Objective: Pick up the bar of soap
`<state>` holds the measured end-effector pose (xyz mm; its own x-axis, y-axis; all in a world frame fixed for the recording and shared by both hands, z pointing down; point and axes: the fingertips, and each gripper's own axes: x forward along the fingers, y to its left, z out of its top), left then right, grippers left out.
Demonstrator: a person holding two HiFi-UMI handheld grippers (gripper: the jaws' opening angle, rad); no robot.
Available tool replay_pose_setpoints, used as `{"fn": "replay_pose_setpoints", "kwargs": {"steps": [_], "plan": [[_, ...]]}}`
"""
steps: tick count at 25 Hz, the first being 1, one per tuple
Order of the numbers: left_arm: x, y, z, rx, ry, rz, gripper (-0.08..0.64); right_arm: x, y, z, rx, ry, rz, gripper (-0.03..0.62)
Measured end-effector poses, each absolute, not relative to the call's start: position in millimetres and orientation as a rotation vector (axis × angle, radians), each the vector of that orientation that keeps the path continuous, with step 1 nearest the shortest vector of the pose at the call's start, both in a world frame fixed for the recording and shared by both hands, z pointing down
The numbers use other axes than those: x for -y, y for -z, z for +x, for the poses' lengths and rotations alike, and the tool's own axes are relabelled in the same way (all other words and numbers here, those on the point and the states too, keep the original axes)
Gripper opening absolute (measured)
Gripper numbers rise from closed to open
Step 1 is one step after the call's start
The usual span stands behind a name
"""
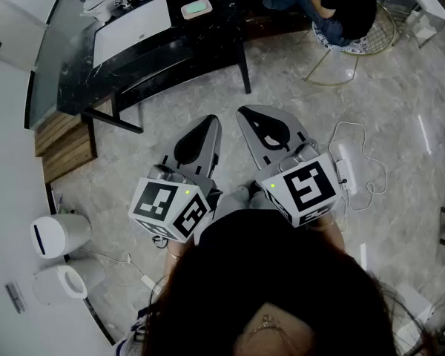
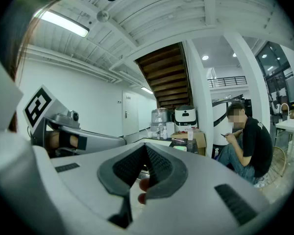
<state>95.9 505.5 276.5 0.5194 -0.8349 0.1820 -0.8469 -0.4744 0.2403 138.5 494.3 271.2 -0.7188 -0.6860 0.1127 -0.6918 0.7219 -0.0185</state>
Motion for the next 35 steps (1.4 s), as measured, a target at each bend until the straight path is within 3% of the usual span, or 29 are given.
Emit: {"fn": "replay_pose_setpoints", "kwargs": {"steps": [13,35], "plan": [[-473.0,-287.3,101.4,1.467,-0.038,2.393,-0.003,-456.8,-282.5,150.0,2.856,-0.122,1.065,0.008],[-298.2,-290.6,21.0,1.369,-0.018,2.432,-0.003,-292.6,-290.2,68.8,2.786,-0.132,1.103,0.008]]}}
